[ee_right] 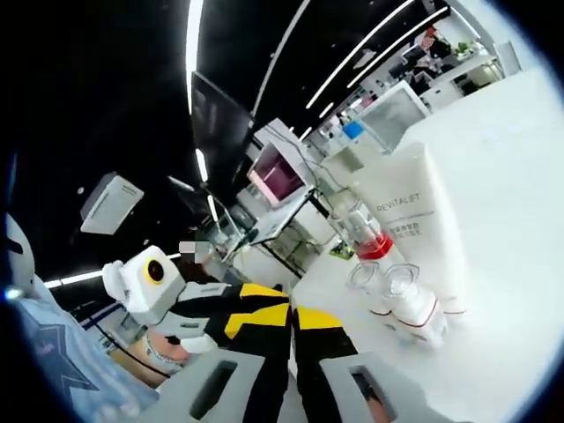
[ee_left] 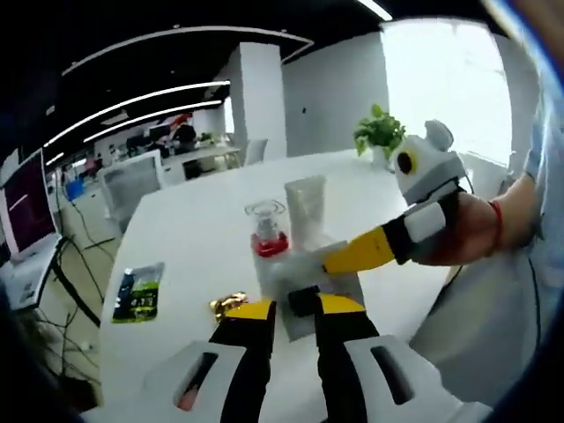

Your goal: Arrange the skincare products in the storage area until every visible bottle or jar stands upright without overlapping.

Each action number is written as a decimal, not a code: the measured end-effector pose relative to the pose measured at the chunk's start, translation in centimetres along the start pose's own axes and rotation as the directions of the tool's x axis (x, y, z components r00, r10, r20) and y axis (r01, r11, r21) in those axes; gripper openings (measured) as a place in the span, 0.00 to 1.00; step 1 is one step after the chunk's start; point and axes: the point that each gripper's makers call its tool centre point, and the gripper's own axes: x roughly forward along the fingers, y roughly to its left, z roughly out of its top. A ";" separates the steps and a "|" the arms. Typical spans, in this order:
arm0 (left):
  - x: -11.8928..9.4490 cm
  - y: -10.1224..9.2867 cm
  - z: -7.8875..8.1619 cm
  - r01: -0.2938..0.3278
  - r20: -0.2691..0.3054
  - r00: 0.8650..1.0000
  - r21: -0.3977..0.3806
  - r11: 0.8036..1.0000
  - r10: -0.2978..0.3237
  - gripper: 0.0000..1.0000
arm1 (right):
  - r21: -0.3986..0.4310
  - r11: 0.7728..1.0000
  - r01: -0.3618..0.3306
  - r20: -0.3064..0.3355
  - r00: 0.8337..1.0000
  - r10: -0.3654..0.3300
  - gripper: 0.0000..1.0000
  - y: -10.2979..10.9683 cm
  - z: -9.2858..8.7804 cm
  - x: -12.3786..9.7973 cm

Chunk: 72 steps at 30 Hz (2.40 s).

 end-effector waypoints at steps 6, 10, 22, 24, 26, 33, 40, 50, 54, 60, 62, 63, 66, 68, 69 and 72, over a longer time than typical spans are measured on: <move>-0.1 0.2 -0.4 0.074 -0.006 0.997 -0.115 0.991 -0.075 0.24 | -0.037 0.999 -0.012 -0.031 0.999 0.011 0.00 0.4 -0.4 -0.1; -0.1 0.1 -0.6 0.153 0.027 0.988 -0.263 0.952 -0.151 0.21 | -0.025 0.999 -0.024 -0.046 0.999 0.023 0.00 0.5 -0.4 -0.2; -0.3 -1.2 -0.5 0.296 0.069 0.953 -0.431 0.853 -0.296 0.15 | 0.027 0.998 -0.061 -0.071 0.995 0.063 0.00 1.0 -0.6 -0.3; -0.4 -1.5 -0.7 0.302 0.064 0.950 -0.433 0.849 -0.305 0.13 | 0.028 0.998 -0.061 -0.070 0.996 0.062 0.00 1.0 -0.6 -0.4; -0.4 -1.7 -0.6 0.314 0.069 0.946 -0.438 0.842 -0.317 0.11 | 0.026 0.998 -0.062 -0.066 0.996 0.063 0.00 1.0 -0.5 -0.5; -0.4 -1.8 -0.7 0.323 0.070 0.942 -0.465 0.824 -0.329 0.10 | 0.049 0.996 -0.070 -0.069 0.995 0.073 0.00 1.1 -0.4 -0.6; -0.4 -1.9 -1.2 0.313 0.042 0.941 -0.476 0.822 -0.335 0.03 | 0.037 0.998 -0.058 -0.065 0.996 0.060 0.00 0.8 -0.4 -0.4; -0.6 -1.5 -1.6 0.270 -0.003 0.954 -0.423 0.865 -0.299 0.00 | -0.017 1.000 -0.006 -0.061 0.998 0.005 0.00 0.2 -0.7 -0.1; -0.8 -0.9 -1.5 0.245 -0.007 0.962 -0.430 0.869 -0.275 0.00 | -0.139 0.990 0.037 -0.072 0.996 -0.047 0.00 -0.4 -1.0 0.1; -1.5 0.5 -0.7 0.221 0.008 0.970 -0.451 0.865 -0.244 0.00 | -0.239 0.966 0.098 -0.070 0.991 -0.118 0.00 -1.2 -1.2 0.1; -1.5 1.6 -0.9 0.191 -0.009 0.976 -0.461 0.867 -0.219 0.00 | -0.230 0.968 0.103 -0.074 0.990 -0.123 0.00 -1.4 -1.2 0.1; -1.5 2.4 -1.2 0.169 -0.025 0.979 -0.473 0.865 -0.205 0.00 | -0.225 0.969 0.105 -0.077 0.989 -0.125 0.00 -1.5 -1.3 0.1; -1.4 3.5 -1.4 0.158 -0.053 0.975 -0.511 0.845 -0.214 0.00 | -0.261 0.958 0.121 -0.104 0.983 -0.153 0.00 -1.9 -1.8 0.1; -1.2 3.9 -1.3 0.156 -0.072 0.972 -0.514 0.843 -0.224 0.00 | -0.275 0.954 0.121 -0.107 0.982 -0.156 0.00 -1.9 -2.0 0.2; -1.0 4.2 -1.6 0.135 -0.108 0.970 -0.509 0.850 -0.219 0.00 | -0.279 0.952 0.122 -0.108 0.981 -0.158 0.00 -1.9 -2.0 0.2; -0.1 4.9 -2.7 0.085 -0.198 0.958 -0.499 0.862 -0.209 0.00 | -0.284 0.952 0.117 -0.116 0.981 -0.155 0.00 -1.9 -2.2 0.2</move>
